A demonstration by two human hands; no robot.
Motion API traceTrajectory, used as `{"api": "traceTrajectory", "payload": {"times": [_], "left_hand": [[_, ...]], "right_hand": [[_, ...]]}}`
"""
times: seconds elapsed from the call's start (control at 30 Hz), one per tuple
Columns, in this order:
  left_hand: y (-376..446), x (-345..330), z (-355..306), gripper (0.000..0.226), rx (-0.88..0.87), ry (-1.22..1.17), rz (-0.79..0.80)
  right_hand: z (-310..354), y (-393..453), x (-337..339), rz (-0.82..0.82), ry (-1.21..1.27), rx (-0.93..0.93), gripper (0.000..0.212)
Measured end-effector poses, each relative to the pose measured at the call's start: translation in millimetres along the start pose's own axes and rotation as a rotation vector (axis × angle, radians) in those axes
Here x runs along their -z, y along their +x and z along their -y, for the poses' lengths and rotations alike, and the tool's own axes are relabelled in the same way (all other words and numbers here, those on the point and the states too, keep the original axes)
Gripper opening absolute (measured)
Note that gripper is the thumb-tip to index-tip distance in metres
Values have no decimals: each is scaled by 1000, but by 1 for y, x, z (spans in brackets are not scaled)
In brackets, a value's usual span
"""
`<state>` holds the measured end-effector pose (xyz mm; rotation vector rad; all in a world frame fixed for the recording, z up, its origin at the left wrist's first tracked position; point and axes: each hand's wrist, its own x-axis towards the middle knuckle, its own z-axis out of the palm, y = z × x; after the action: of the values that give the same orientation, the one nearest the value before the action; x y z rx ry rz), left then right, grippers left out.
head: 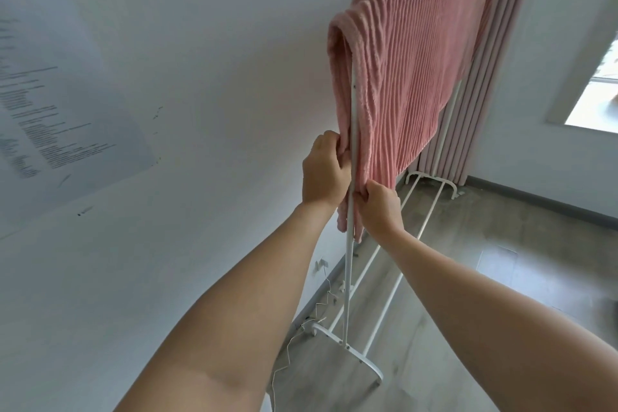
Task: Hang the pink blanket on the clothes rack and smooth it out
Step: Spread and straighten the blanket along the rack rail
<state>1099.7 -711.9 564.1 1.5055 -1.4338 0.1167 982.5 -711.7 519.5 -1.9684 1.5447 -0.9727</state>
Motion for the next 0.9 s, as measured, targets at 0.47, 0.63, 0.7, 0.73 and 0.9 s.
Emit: {"api": "traceTrajectory", "payload": {"times": [0.47,0.63,0.7,0.73,0.9], "left_hand": [[43,31,-46,45,-20,-135,-292],[116,42,-121,84,-84,46,-367],[137,43,-144,84,1,194,-208],[144,44,-147,74,46,271,-112],[155,61,-145,22,61,496,-51]], "right_hand": [[25,19,35,-132,-120,401,37],[40,67,92,-376,-1,341,28],[52,91,118,-431,7,350,18],[58,103,128,-450,22,352,15],[86,162,178,-405,56,402,29]]}}
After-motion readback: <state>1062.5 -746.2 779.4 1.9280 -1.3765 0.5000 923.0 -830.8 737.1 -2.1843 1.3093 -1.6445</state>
